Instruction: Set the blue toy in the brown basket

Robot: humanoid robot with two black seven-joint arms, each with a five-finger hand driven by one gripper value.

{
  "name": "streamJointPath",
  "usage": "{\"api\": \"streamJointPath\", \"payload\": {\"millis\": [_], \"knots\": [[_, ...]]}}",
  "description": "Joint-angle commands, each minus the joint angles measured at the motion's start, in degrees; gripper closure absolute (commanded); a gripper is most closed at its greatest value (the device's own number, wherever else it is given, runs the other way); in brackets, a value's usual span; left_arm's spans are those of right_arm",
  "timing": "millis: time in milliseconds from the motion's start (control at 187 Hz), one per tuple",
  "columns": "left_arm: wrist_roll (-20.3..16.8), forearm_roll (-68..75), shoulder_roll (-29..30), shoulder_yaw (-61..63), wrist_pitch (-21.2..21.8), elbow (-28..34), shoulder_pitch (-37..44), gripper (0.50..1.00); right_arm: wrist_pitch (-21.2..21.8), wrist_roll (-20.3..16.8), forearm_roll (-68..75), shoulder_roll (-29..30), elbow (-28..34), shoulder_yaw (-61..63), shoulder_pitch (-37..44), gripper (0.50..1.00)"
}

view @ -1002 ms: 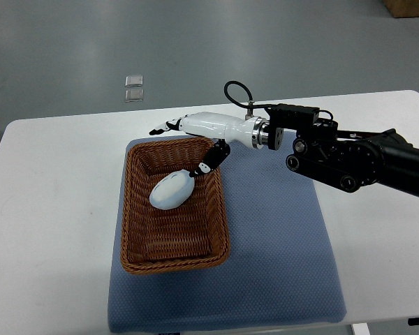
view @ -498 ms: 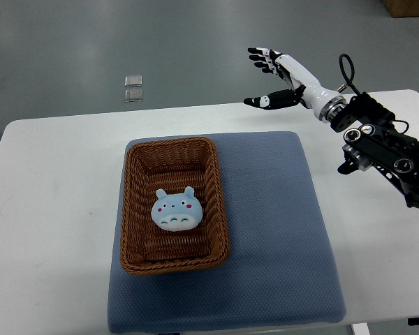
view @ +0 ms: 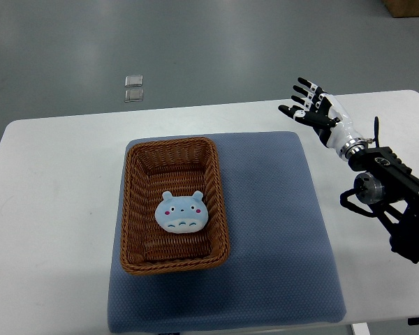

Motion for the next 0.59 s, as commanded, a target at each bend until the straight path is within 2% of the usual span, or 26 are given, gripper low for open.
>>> {"api": "streamJointPath", "payload": {"millis": [0, 589], "knots": [[-0.02, 0.00, 0.00, 0.00, 0.00, 0.03, 0.09, 0.500, 0.50, -1.52, 1.16, 0.82, 0.03, 2.75, -1.36, 0.605], [-0.02, -0.09, 0.00, -0.09, 0.00, -0.05, 0.26, 0.500, 0.24, -1.34, 3.53, 1.35, 0.03, 3.54, -2.24, 0.587]]}}
